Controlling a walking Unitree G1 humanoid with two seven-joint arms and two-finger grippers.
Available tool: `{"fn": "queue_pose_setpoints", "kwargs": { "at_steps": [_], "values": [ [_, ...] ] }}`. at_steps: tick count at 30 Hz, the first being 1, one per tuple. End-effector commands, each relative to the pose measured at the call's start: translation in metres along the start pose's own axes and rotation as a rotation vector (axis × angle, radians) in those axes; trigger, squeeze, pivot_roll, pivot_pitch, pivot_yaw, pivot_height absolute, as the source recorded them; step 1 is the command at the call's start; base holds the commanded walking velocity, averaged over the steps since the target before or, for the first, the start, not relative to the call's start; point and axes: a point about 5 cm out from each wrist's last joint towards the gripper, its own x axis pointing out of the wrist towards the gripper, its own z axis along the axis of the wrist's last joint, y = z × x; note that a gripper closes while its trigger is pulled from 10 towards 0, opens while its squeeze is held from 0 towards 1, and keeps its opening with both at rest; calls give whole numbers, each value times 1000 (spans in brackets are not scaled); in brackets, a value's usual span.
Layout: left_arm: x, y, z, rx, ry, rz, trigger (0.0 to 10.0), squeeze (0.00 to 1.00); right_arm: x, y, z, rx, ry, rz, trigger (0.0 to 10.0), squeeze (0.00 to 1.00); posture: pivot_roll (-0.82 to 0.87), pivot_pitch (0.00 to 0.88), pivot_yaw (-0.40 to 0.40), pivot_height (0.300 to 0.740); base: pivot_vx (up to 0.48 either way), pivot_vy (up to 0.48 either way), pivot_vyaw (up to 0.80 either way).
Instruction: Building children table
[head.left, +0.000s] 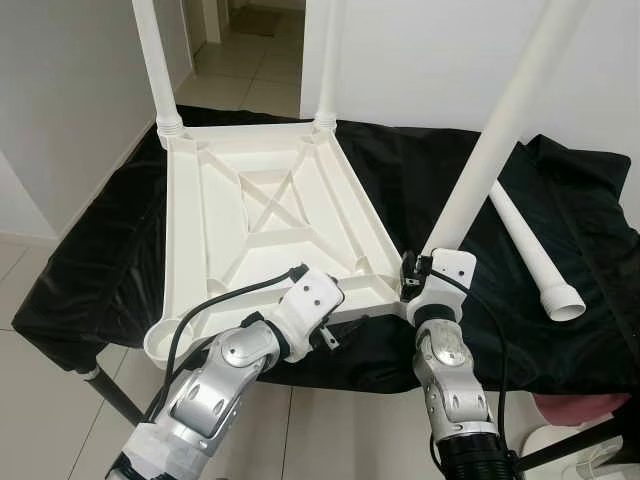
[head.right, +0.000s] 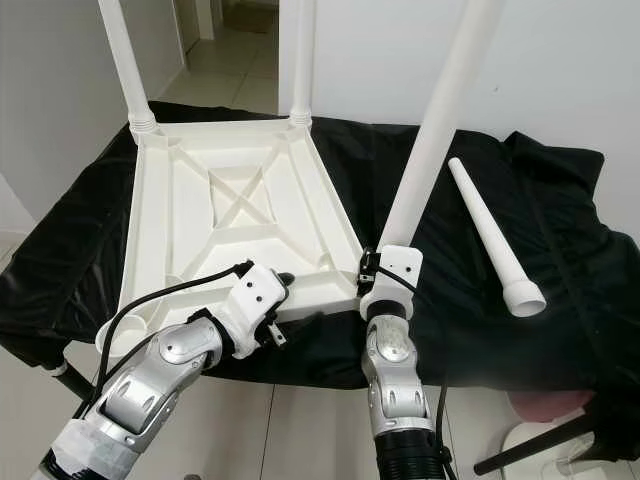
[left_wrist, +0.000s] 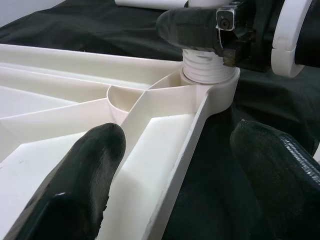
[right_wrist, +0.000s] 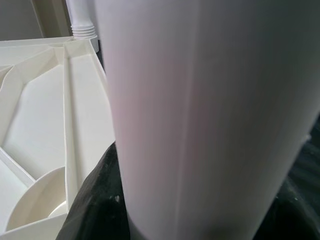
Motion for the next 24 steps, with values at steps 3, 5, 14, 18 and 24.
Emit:
{"fn": "queue_pose_setpoints", "kwargs": {
  "at_steps": [3, 5, 14, 18, 24],
  "values": [
    [1, -4, -2, 6, 9, -28, 10000, 0, -7, -7, -11, -17, 54, -51, 10000, 0, -7, 0, -67, 740, 0, 0, 0],
    [0, -3, -2, 7, 11, -28, 10000, 0, -6, -13, -9, -26, 49, -61, 10000, 0, -7, 2, -70, 740, 0, 0, 0],
    [-1, -5, -3, 0, 10, -21, 10000, 0, -1, -20, 3, -36, -15, 41, 10000, 1000, -6, 17, -79, 740, 0, 0, 0],
    [-2, -6, -3, -6, 10, -17, 10000, 0, 2, -23, 8, -50, -34, 128, 10000, 1000, -1, 24, -81, 740, 0, 0, 0],
    [-4, -5, -3, -5, 14, -9, 10000, 0, 5, -20, 11, -34, -42, 305, 10000, 0, 5, 28, -77, 740, 0, 0, 0]
  ]
}}
